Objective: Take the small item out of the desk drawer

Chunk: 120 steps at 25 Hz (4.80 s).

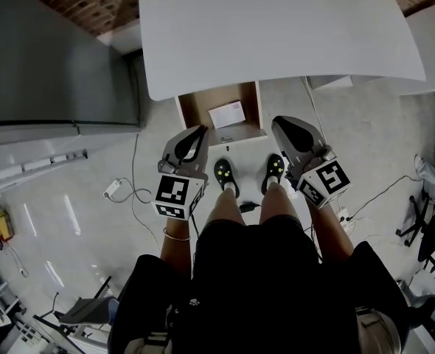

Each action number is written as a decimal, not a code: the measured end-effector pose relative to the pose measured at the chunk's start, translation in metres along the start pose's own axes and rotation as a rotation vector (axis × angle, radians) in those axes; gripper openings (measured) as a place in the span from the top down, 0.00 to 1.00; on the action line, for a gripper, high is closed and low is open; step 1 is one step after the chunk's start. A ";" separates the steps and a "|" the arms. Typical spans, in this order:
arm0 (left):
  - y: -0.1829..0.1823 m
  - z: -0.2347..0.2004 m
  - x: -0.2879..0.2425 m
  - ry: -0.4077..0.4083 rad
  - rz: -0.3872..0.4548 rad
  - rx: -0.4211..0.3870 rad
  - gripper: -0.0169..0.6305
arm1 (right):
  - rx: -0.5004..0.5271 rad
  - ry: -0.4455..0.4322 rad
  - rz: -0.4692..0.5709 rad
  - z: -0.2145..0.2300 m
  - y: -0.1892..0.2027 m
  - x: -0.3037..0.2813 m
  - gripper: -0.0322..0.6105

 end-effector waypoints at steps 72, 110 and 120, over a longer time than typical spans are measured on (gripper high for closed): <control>0.276 -0.113 -0.235 0.028 -0.713 -0.231 0.72 | -0.079 -0.137 -0.209 0.042 0.201 -0.106 0.85; 0.264 -0.075 -0.197 0.199 -0.729 -0.398 0.74 | 0.646 -0.482 -0.705 0.012 0.292 -0.184 0.70; 0.264 -0.067 -0.192 0.246 -0.747 -0.403 0.74 | 0.789 -0.527 -0.793 0.014 0.311 -0.192 0.67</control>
Point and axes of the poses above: the fingertips, and each gripper's own axes: x backward along the fingers, z to its right, y out of its underside, the point moved 2 cm from there along x, backward along the fingers, and after that the axes turned 8 degrees about x, right-handed, at the moved point
